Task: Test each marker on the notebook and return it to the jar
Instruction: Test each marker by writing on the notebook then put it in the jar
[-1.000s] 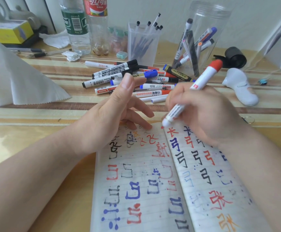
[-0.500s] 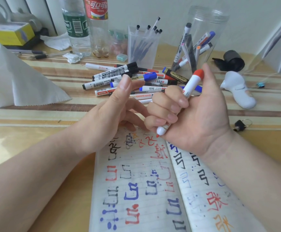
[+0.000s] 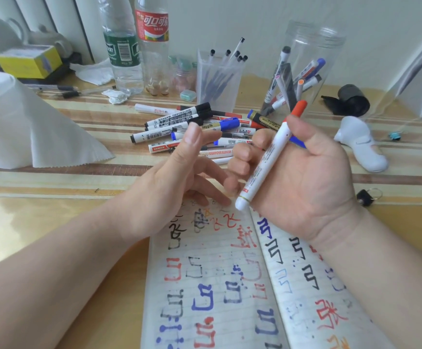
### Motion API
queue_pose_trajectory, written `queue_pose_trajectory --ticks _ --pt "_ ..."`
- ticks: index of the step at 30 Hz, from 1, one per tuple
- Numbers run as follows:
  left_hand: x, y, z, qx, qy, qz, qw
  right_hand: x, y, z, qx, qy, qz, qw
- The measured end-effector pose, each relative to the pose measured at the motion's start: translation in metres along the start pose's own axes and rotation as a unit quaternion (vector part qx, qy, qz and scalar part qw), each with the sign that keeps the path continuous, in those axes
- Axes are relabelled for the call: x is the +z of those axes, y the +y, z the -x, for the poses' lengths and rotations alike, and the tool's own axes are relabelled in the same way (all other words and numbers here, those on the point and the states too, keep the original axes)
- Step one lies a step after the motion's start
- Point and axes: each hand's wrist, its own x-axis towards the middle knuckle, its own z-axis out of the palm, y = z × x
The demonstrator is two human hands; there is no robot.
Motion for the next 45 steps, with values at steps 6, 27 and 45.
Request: queue_pose_trajectory --ticks 6,27,45 --pt "-0.005 -0.010 -0.003 0.011 -0.003 0.028 1.000 -0.004 -0.001 0.002 -0.053 0.097 0.177 0.978" --pt "-0.001 0.000 0.003 0.027 -0.005 0.003 1.000 0.021 -0.138 -0.055 -0.457 0.405 0.455 0.649" --pt "-0.004 -0.016 -0.008 0.029 0.018 0.034 0.999 -0.021 -0.054 -0.030 -0.059 0.215 0.809 0.544"
